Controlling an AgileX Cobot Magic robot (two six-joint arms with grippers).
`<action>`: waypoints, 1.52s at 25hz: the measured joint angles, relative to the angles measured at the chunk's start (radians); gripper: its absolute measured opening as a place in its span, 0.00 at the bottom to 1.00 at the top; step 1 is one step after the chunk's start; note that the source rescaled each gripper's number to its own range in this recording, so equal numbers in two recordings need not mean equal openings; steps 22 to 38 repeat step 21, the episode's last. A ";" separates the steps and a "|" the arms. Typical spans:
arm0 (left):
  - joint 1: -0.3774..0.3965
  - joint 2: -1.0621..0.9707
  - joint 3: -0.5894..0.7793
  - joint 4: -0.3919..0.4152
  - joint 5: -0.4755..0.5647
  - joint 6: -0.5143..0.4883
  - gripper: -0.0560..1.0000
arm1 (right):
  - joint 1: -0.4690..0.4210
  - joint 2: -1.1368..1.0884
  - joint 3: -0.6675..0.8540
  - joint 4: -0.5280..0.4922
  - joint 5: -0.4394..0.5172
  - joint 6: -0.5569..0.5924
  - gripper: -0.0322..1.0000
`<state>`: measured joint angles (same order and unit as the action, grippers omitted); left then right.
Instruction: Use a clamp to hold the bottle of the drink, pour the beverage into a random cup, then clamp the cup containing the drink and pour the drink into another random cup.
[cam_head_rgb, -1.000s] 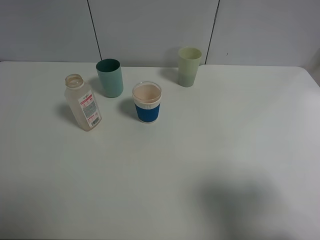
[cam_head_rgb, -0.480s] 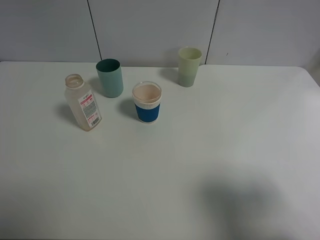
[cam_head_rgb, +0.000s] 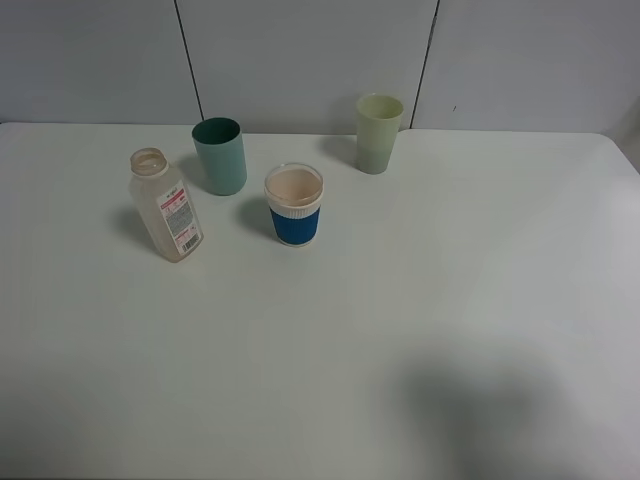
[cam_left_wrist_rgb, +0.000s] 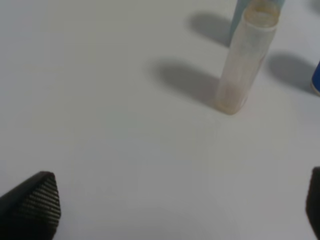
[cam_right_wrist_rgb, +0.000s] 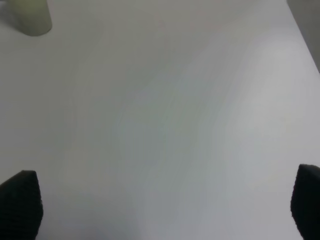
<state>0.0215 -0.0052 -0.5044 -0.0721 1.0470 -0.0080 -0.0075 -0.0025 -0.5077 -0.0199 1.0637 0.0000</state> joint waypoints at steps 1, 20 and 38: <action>0.000 0.000 0.000 0.000 0.000 0.000 1.00 | 0.000 0.000 0.000 0.000 0.000 0.000 1.00; 0.000 0.000 0.000 0.000 0.000 0.000 1.00 | -0.026 0.000 0.000 0.001 0.000 0.000 1.00; 0.000 0.000 0.000 0.000 0.000 0.000 1.00 | -0.026 0.000 0.000 0.001 0.000 0.000 1.00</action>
